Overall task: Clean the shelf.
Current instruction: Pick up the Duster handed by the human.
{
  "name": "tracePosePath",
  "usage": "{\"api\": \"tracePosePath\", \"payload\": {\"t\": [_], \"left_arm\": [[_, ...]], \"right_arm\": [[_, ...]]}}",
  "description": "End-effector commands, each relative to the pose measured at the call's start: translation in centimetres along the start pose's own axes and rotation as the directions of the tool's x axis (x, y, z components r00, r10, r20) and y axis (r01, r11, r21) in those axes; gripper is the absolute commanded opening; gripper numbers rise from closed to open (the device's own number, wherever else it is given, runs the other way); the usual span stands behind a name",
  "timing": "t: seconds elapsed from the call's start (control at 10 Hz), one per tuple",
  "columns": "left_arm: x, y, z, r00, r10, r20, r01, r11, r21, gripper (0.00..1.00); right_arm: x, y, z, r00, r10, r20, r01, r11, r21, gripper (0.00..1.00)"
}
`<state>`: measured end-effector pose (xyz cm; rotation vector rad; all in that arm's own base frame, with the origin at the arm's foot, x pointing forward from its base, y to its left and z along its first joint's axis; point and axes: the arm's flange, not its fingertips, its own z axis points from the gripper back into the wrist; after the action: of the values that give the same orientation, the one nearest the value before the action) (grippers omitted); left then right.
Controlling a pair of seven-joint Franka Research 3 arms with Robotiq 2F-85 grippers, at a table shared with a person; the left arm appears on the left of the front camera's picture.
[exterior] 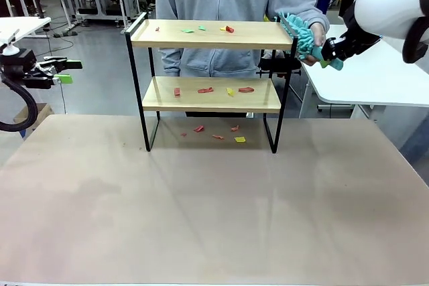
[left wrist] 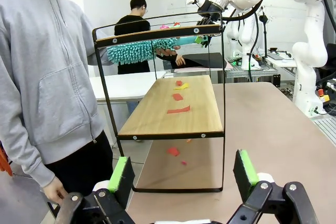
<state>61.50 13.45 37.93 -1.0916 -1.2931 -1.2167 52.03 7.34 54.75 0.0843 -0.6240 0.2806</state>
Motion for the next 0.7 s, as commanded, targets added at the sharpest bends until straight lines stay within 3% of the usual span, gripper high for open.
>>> {"api": "tracePosePath", "payload": {"t": [0.0,0.6], "left_arm": [[0.26,-0.03,0.07,1.0,-0.015,-0.004,0.015,1.0,-0.003,1.0],[0.26,-0.03,0.07,1.0,-0.015,-0.004,0.015,1.0,-0.003,1.0]], "right_arm": [[0.79,0.09,0.63,1.0,-0.028,0.003,0.028,0.998,-0.048,0.0],[1.12,0.37,1.14,0.997,-0.071,-0.043,0.068,0.995,-0.079,0.0]]}}
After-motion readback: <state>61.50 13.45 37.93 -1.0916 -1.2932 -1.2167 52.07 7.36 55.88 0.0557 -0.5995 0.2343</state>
